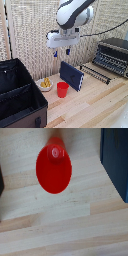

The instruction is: Gently maneuver your gripper in the book's direction. Confidently hold the book by angling your gripper properly. Relocate the book to the caddy. Pinpoint the back pocket of the caddy and set the book down inside it.

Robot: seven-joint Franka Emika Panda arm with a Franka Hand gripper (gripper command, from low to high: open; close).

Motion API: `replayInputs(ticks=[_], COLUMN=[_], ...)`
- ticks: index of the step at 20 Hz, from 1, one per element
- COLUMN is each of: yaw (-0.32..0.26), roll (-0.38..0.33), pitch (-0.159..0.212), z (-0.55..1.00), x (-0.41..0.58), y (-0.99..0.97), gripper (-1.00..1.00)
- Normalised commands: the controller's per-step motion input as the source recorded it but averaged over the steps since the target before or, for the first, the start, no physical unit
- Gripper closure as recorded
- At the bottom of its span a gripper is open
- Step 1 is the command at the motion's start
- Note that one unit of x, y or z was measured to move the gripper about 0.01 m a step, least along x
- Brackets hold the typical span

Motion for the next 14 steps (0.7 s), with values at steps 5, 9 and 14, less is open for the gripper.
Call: replayInputs(ticks=[5, 9, 14], yaw=[0.006, 0.024, 0.06], roll=[0.052, 0.063, 0.062], pitch=[0.042, 0.017, 0.007], z=[-0.08, -0.02, -0.04], x=[0.252, 0.188, 0.205], y=[-0.68, -0.66, -0.56], gripper=[-1.0, -1.0, -1.0])
